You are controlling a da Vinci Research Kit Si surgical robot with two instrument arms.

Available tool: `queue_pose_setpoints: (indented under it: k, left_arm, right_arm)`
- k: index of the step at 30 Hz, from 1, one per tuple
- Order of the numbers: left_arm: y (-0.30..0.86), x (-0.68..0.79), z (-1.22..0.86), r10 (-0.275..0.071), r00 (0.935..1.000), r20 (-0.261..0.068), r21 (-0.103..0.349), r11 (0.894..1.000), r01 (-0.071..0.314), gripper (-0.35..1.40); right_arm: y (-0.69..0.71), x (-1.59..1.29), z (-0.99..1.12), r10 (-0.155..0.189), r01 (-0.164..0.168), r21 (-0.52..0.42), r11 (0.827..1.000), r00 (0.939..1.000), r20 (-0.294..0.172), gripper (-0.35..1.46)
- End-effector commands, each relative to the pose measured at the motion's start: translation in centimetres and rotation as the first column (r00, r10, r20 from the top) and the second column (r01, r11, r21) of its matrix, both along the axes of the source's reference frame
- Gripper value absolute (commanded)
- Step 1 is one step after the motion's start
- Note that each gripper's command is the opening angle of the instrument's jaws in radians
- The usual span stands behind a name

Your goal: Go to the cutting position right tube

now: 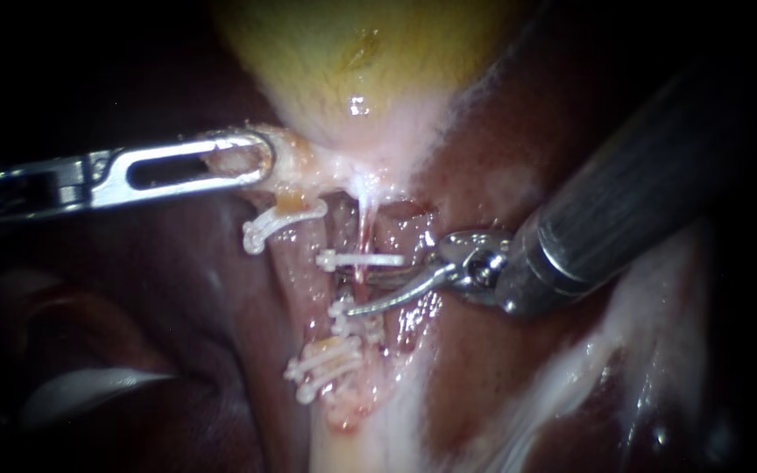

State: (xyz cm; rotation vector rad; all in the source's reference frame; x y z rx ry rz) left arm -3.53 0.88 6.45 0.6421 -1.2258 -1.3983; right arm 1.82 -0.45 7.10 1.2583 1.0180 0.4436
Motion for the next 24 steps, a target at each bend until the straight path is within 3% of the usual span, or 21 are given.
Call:
queue_pose_setpoints:
  k: [1,12,24]
  left_arm:
    - [0.0,0.0,0.0,0.0,1.0,0.001,0.0,1.0,0.0,-0.35]
    - [0.0,0.0,0.02,0.0,1.0,0.0,0.0,1.0,0.0,-0.35]
    - [0.01,0.0,0.02,0.0,1.0,0.0,0.0,1.0,0.0,-0.35]
  right_arm:
    - [-0.01,0.01,0.0,0.002,-0.002,0.002,1.0,1.0,-0.003,1.41]
    - [-0.05,0.24,0.06,0.033,-0.036,-0.043,0.998,0.9969,-0.072,1.41]
    - [-0.02,0.5,0.09,0.113,-0.115,-0.009,0.993,0.9855,-0.126,1.42]
